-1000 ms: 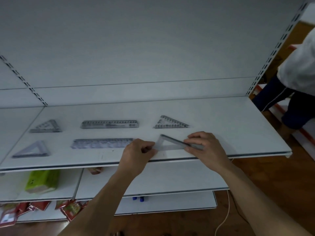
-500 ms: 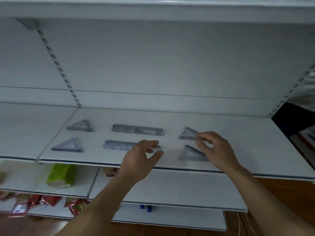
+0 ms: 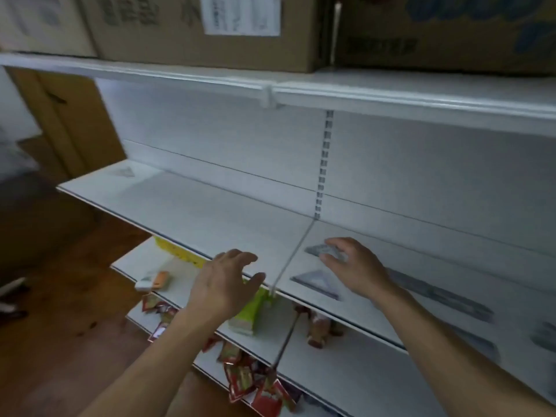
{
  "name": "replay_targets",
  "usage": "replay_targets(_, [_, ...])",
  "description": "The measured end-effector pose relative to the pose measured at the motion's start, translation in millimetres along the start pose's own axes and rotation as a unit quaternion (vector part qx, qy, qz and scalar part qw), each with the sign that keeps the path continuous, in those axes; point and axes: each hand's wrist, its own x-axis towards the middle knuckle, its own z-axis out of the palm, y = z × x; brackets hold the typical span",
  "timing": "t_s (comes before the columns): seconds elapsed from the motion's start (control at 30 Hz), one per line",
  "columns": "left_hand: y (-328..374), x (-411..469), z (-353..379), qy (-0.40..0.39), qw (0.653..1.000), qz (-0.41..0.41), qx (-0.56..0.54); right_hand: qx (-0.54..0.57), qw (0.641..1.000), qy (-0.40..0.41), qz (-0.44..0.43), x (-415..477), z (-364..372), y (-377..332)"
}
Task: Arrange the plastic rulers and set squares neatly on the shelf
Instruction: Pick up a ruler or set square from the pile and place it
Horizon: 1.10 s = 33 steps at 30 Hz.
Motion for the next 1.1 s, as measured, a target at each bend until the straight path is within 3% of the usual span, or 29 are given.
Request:
replay_targets(0.2, [-137,-22,-63,0.002,0.993,-0.102,0.051,0.019,0.996,-0.057,-0.071,57,106,-124])
replay_targets(0.57, [-287,-27,-100,0.036,0.975,-0.217,0.02,-0.009,0.975,-0.146,-0.165,141,245,-271])
replay_targets(0.8, [-394,30,-114,0.048,0.97,-0.239,0.017,0.012,0.969,-0.168,-0.179,230,337,-341])
replay_targets(1.1, [-530,151,-147,0.015,0.975,-0.22,0.031,0.04,0.98,-0.158,-0.117,363,423,-413])
